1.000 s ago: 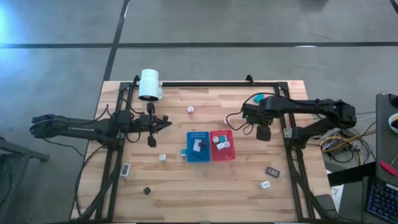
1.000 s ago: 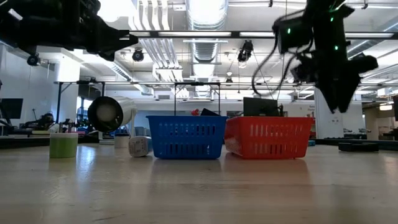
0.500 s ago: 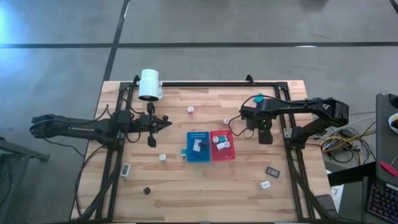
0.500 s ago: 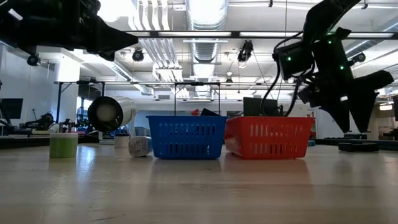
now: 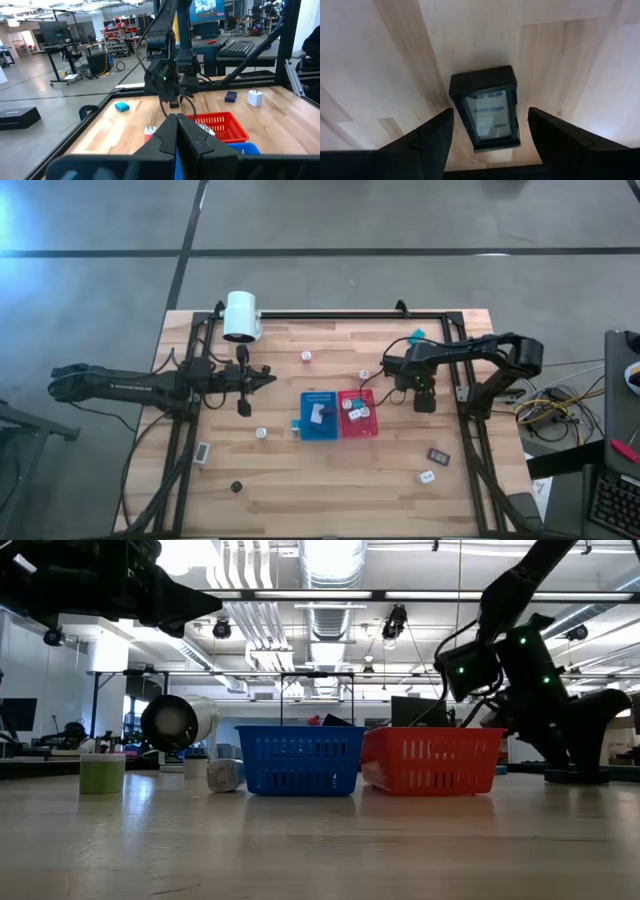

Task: Sort adapters and digital timers
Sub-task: Put the black timer into the blue bin

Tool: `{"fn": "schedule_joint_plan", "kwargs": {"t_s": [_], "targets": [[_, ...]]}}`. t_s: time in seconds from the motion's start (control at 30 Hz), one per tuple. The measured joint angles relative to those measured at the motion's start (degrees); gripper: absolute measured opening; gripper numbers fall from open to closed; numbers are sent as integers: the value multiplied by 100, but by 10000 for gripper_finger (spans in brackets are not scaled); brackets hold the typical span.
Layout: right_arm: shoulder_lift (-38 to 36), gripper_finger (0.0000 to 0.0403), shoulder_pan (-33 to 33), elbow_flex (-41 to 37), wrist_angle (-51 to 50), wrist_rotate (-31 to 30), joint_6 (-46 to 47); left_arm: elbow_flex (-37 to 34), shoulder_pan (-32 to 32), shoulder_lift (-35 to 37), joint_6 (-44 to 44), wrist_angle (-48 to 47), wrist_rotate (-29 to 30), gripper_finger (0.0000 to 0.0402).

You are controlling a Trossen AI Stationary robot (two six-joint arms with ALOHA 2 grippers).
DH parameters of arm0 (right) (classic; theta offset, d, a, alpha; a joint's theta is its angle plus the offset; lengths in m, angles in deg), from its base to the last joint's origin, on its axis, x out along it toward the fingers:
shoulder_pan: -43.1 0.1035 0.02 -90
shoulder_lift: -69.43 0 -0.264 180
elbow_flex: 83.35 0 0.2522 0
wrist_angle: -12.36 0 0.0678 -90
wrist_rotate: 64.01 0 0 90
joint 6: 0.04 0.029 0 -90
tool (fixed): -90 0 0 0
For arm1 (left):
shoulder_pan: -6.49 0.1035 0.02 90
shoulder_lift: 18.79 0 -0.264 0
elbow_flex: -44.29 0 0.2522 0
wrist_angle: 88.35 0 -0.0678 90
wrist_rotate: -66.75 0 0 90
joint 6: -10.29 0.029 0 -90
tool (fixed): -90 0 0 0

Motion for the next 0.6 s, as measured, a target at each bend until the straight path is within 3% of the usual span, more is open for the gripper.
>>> {"fn": "schedule_joint_plan", "kwargs": {"t_s": [0.17,0.33,0.43,0.6], "targets": [[438,241,-20,14,159,15,-249,0,0,0,1,2,0,9],[675,182,-15,75,146,29,-243,0,-2,0,-1,2,0,9],[532,134,-17,85,141,175,-221,0,-2,0,-1,2,0,9],[-156,131,-24,99,551,399,-166,0,-2,2,56,2,0,9]]}}
